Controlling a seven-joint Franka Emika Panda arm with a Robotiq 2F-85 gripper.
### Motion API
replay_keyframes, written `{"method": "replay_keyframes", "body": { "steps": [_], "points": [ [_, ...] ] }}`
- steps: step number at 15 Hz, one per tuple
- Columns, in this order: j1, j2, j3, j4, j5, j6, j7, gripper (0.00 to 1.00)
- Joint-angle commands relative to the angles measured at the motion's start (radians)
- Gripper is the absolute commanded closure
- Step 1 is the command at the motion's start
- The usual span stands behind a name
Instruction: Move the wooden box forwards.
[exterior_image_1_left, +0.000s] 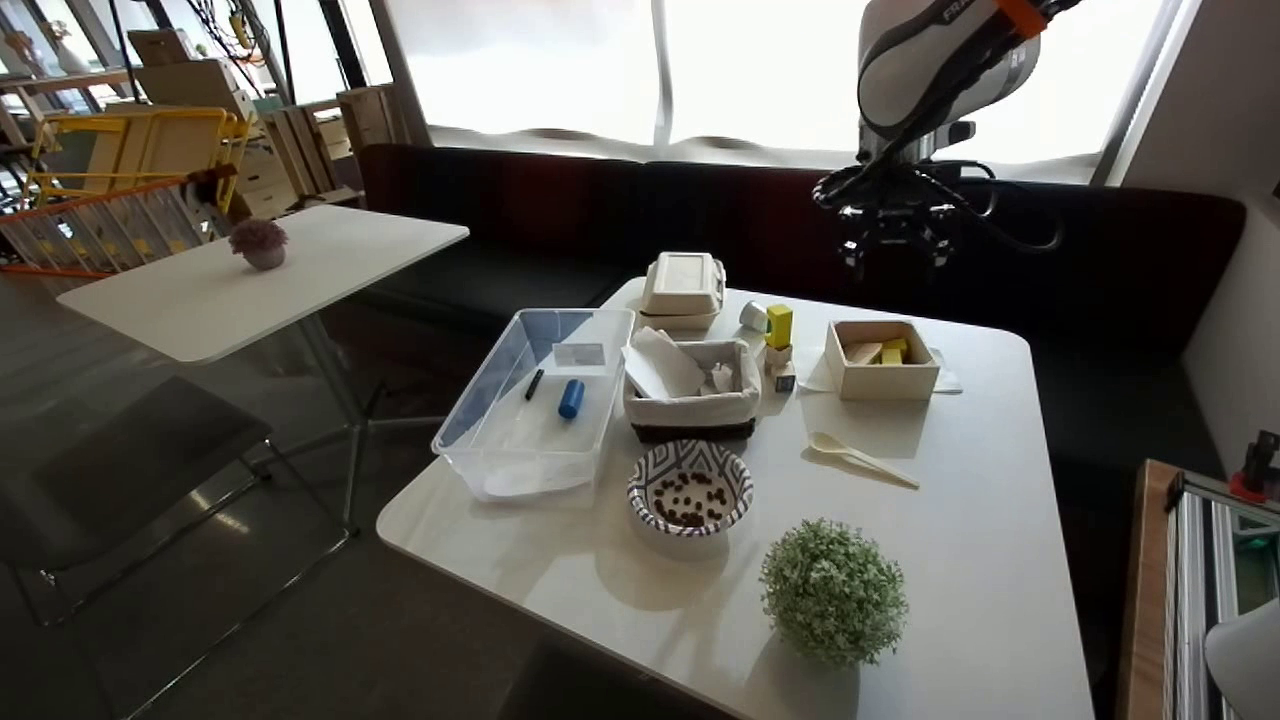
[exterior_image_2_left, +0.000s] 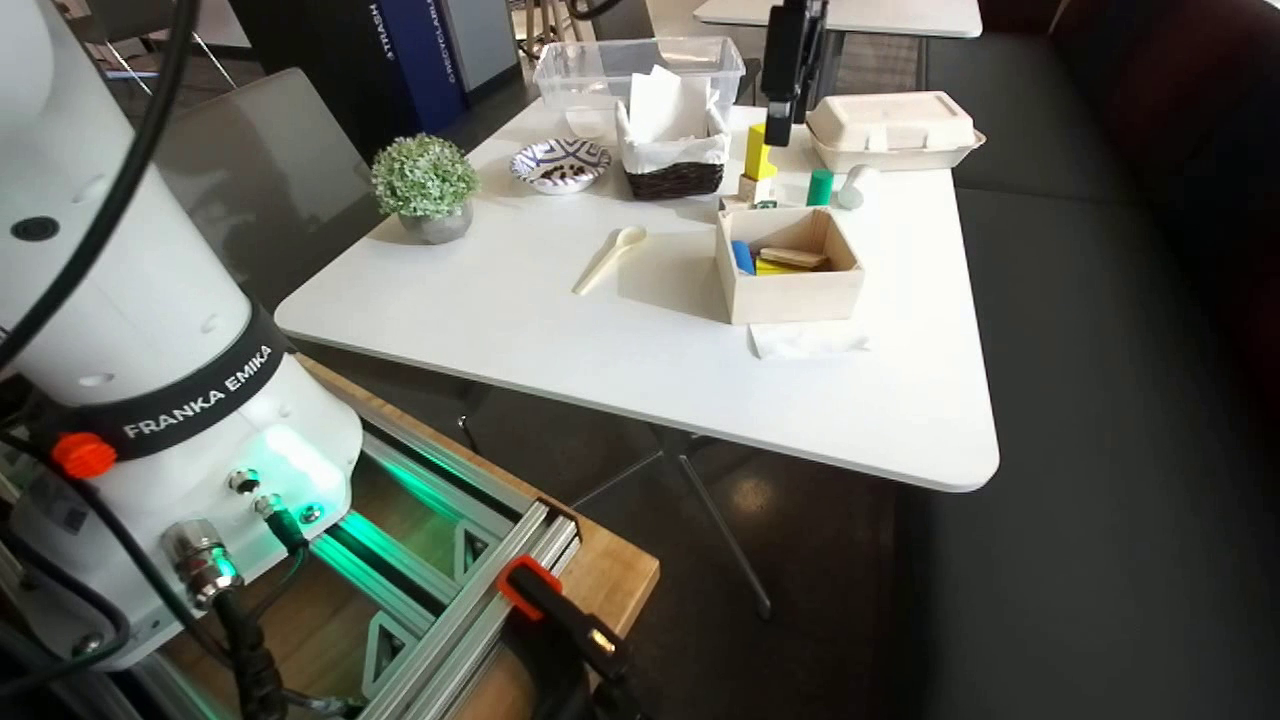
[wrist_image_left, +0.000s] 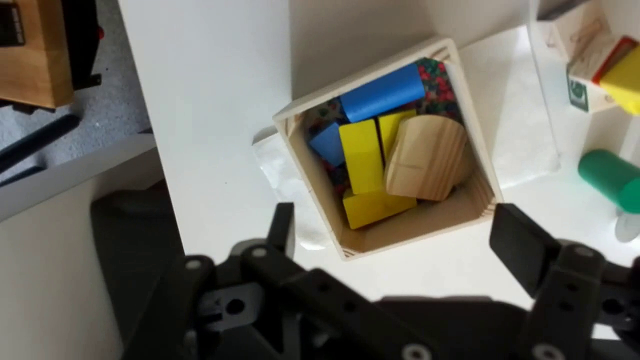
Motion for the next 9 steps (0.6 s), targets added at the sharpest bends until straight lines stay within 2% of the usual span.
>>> {"method": "replay_keyframes", "body": {
  "steps": [1, 8, 9],
  "points": [
    [0.004, -0.167, 0.054, -0.118, -0.082, -0.049, -0.097, 0.0],
    [-0.015, -0.322, 0.128, -0.21, -0.092, -0.059, -0.419, 0.0],
    [-0.026, -0.262, 0.137, -0.155, -0.07, -0.066, -0.343, 0.0]
  ]
}}
